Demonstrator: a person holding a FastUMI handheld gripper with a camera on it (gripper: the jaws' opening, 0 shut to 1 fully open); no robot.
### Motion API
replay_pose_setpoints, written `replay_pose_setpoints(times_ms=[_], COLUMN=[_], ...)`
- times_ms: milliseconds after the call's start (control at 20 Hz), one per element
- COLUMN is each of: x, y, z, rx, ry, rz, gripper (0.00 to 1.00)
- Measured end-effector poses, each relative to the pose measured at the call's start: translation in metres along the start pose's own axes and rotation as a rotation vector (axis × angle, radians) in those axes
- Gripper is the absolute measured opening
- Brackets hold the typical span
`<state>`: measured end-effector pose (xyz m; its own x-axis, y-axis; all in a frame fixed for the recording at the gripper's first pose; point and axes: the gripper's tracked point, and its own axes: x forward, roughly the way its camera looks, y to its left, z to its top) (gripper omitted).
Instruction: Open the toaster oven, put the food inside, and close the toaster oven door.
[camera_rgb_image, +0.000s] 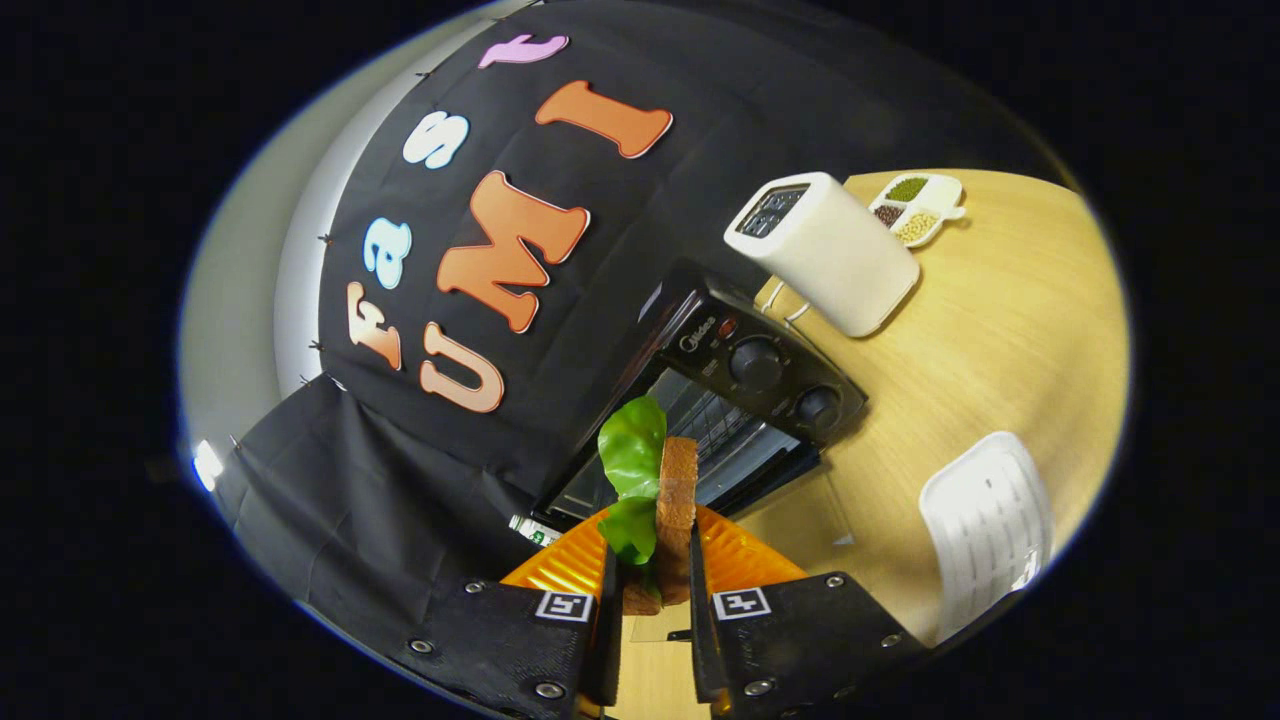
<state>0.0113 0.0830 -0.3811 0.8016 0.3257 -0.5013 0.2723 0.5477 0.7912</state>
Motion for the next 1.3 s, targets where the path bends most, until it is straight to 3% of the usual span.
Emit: replay_pose_setpoints(times_ms=[500,1000,1300], x=[0.078,0.136,0.167], y=[0.016,0.012,0.007], z=[-0.024,-0.015,-0.021], rx=[0.101,0.198,0.202], ry=[-0.059,-0.183,-0.214], rz=[0.037,0.063,0.021], gripper=[0.29,0.29,0.29])
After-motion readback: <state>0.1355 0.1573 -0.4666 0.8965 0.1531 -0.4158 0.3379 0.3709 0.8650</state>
